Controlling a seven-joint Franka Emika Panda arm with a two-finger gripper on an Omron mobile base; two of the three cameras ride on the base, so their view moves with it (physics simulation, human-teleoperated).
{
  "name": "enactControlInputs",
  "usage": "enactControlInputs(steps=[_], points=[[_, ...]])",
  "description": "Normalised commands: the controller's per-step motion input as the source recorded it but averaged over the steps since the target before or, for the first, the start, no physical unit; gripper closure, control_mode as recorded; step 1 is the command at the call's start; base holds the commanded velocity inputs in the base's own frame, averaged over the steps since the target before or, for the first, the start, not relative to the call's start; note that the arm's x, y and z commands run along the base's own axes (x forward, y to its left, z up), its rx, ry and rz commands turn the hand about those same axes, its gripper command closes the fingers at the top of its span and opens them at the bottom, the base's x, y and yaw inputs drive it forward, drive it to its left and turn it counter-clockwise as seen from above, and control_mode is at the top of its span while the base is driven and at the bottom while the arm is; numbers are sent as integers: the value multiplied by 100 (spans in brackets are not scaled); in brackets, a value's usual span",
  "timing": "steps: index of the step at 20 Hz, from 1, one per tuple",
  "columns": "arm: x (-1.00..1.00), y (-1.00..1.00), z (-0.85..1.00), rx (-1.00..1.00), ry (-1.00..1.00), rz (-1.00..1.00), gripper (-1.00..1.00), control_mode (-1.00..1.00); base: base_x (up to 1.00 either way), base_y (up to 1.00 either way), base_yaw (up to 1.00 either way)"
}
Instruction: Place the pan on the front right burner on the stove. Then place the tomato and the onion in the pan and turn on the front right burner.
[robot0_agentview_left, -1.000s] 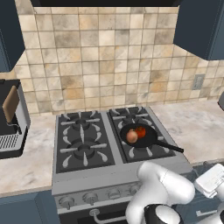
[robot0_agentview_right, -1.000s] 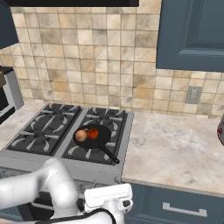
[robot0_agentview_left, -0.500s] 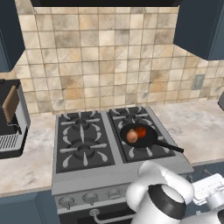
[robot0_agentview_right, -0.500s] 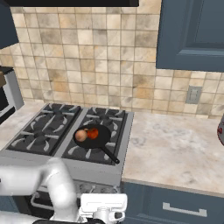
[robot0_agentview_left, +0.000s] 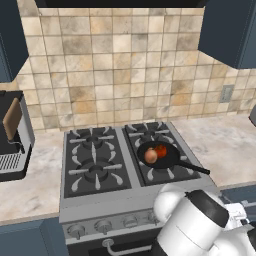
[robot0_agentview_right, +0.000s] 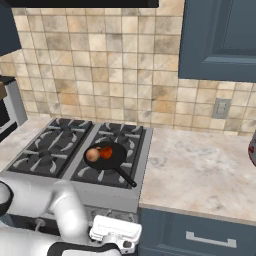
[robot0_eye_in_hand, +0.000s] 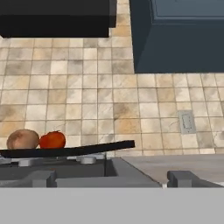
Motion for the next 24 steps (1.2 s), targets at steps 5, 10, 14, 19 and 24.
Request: enactControlInputs(steps=[5,10,14,19,24], points=[[31,-31,-48,-1,0,-13,-100,-100,0,0,0],[-14,-4,-29,0,-3,-4,-100,-100,0,0,0],[-61,0,-22,0,-9,0,-100,-100,0,0,0],[-21,0,-7,0,-6,0,-100,-100,0,0,0],[0,3,0,-8,0,0,-100,-100,0,0,0]])
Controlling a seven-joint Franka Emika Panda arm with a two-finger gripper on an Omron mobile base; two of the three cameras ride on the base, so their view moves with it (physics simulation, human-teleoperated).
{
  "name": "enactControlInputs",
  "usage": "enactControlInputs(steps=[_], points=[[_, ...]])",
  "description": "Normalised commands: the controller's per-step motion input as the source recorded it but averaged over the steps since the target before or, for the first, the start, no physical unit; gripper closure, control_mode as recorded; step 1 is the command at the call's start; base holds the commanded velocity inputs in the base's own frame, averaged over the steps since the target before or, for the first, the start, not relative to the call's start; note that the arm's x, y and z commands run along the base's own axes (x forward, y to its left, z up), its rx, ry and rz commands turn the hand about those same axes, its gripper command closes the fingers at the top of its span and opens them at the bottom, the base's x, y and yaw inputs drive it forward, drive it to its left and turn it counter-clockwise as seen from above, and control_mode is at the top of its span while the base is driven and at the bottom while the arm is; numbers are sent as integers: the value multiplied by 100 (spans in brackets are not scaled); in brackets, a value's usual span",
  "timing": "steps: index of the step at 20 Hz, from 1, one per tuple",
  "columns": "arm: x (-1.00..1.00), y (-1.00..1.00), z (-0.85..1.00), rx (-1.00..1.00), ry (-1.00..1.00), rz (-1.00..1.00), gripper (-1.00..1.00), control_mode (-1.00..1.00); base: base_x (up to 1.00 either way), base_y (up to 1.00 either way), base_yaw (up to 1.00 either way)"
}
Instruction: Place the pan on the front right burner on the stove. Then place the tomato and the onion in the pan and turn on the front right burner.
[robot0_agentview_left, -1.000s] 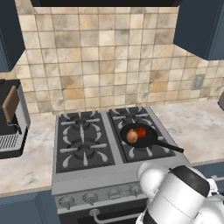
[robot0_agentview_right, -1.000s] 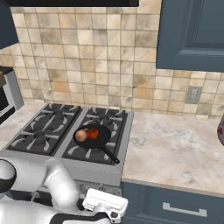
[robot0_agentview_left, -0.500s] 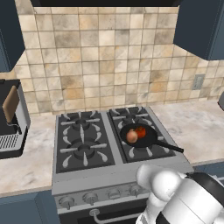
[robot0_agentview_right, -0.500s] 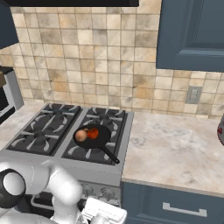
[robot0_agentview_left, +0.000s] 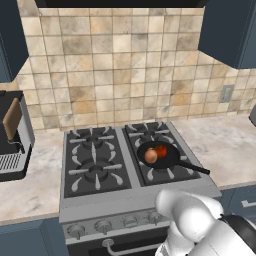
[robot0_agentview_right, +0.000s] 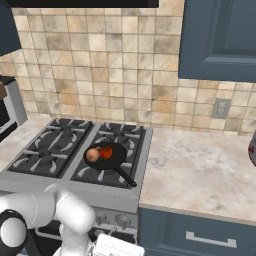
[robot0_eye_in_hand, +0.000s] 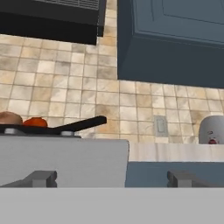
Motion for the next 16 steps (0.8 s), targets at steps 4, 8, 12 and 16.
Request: enactControlInputs(steps=[4,8,12,16], points=[[0,22,0,-12,0,0,-100,-100,0,0,0],[0,56,0,-14,0,0,-100,-100,0,0,0],[1,43,0,-13,2,0,-100,-100,0,0,0],[4,7,-7,-5,0,0,-100,-100,0,0,0]])
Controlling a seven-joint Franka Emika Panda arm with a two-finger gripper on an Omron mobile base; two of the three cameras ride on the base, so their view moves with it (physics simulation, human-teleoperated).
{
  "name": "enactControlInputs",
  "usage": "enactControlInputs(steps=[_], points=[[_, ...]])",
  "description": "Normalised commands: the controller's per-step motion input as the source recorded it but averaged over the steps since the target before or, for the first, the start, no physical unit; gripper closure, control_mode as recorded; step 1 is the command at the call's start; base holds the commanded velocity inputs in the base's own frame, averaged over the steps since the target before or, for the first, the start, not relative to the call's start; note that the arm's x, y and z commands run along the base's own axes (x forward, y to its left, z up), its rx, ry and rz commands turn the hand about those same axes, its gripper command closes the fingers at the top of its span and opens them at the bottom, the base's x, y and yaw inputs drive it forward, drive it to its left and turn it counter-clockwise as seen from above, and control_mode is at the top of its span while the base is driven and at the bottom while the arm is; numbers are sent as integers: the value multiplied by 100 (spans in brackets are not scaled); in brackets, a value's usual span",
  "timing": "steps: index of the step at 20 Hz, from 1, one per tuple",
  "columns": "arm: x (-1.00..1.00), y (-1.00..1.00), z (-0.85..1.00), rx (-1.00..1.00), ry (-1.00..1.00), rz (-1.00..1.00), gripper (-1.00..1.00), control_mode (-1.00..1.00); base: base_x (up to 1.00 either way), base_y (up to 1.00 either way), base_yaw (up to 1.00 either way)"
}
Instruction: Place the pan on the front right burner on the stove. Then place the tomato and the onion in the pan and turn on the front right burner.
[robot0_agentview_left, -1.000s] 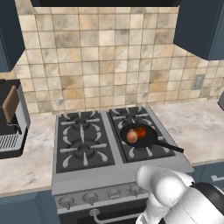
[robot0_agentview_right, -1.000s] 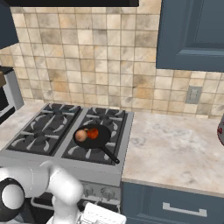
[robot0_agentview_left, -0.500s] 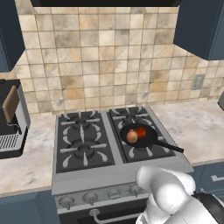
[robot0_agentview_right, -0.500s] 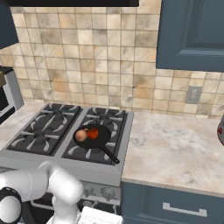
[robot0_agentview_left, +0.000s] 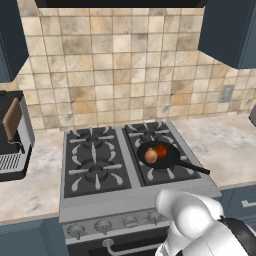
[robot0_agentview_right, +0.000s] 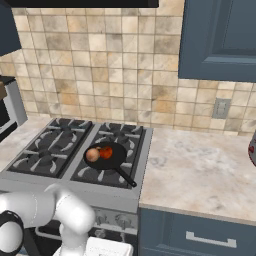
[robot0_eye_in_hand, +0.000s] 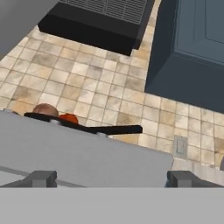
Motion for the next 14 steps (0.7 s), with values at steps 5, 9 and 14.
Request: enactControlInputs(steps=[5,9,14], points=[[12,0,-31,-1,2,0,-100,-100,0,0,0],[24,0,-36,-2,4,0,-100,-100,0,0,0],[25,0,-38,-3,5,0,-100,-100,0,0,0]])
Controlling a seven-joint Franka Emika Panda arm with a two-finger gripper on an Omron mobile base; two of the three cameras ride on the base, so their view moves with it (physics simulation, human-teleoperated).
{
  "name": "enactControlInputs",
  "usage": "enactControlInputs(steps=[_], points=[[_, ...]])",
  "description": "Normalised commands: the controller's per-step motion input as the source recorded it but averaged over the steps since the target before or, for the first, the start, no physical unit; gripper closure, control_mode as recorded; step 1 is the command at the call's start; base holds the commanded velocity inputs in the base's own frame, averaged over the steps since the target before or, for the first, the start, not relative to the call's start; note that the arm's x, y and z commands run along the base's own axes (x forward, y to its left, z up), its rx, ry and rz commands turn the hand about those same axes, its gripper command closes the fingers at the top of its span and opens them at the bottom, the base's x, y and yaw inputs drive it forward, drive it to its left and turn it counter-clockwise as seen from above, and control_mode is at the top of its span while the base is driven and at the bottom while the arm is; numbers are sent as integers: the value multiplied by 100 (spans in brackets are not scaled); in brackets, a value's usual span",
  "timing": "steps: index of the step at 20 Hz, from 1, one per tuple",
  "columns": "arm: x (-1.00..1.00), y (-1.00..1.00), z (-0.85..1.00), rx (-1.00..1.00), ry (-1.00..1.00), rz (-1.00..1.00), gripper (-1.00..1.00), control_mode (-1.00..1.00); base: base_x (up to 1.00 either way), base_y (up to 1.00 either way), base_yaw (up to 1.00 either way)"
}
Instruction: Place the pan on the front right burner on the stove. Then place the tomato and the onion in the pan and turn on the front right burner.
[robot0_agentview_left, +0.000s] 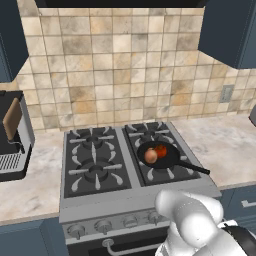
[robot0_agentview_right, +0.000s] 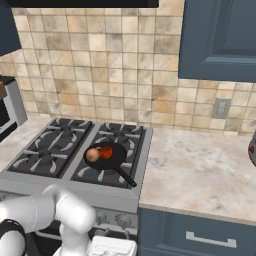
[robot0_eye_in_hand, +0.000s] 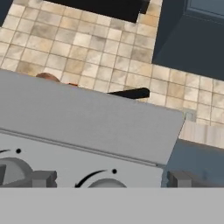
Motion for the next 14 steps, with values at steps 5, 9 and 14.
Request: enactControlInputs(steps=[5,9,14], points=[[9,0,-33,-2,2,0,-100,-100,0,0,0],[15,1,-10,-4,3,0,-100,-100,0,0,0],[27,9,-3,-6,6,-1,-100,-100,0,0,0]])
